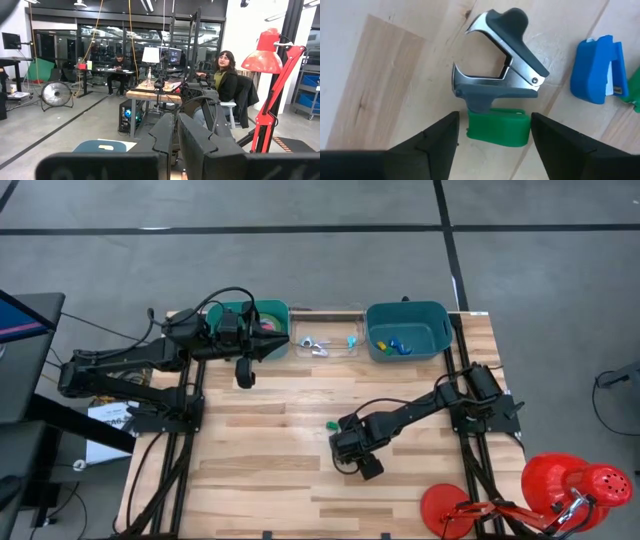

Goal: Pick and place Stapler, Stapler remover, tape
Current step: Put the green stapler into the dark blue bin

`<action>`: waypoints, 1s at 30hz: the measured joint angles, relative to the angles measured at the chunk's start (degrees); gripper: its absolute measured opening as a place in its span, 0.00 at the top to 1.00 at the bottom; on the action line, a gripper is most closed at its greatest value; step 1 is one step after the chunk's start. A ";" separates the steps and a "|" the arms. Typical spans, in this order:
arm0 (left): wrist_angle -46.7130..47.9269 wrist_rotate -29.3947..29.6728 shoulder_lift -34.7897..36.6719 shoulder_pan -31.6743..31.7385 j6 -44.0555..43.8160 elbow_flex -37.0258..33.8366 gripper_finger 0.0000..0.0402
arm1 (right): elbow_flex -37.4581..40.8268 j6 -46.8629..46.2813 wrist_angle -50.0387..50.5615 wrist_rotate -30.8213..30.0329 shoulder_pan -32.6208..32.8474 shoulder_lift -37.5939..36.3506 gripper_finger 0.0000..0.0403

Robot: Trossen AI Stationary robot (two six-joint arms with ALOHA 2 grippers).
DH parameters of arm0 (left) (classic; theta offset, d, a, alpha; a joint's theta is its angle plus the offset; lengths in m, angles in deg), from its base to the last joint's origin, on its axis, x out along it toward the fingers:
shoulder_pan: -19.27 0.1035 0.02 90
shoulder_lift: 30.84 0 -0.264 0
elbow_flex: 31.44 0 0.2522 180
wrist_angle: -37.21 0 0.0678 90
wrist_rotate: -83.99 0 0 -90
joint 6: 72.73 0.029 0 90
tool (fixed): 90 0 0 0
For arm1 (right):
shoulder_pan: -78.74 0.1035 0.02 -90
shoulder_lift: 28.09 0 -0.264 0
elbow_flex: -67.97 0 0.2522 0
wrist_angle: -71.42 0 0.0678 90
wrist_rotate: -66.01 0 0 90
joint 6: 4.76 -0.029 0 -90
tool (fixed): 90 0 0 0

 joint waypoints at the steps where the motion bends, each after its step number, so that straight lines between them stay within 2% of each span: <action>1: 0.00 0.00 0.00 0.01 0.00 0.00 0.95 | 0.00 0.02 0.00 0.00 0.00 0.00 0.43; 11: -0.01 0.00 0.00 0.00 0.00 0.00 0.95 | 0.00 0.15 -0.04 0.00 0.00 -0.04 0.58; 14: -0.02 0.00 0.00 0.01 0.00 0.00 0.95 | 0.00 0.17 -0.04 0.01 0.00 -0.04 0.59; 22: -0.19 0.00 0.00 -0.01 0.00 0.00 0.95 | 0.00 0.17 -0.04 0.00 0.00 -0.04 0.53; 30: -0.24 0.00 0.00 0.01 0.00 0.00 0.95 | 0.00 0.17 -0.10 0.00 0.00 -0.04 0.60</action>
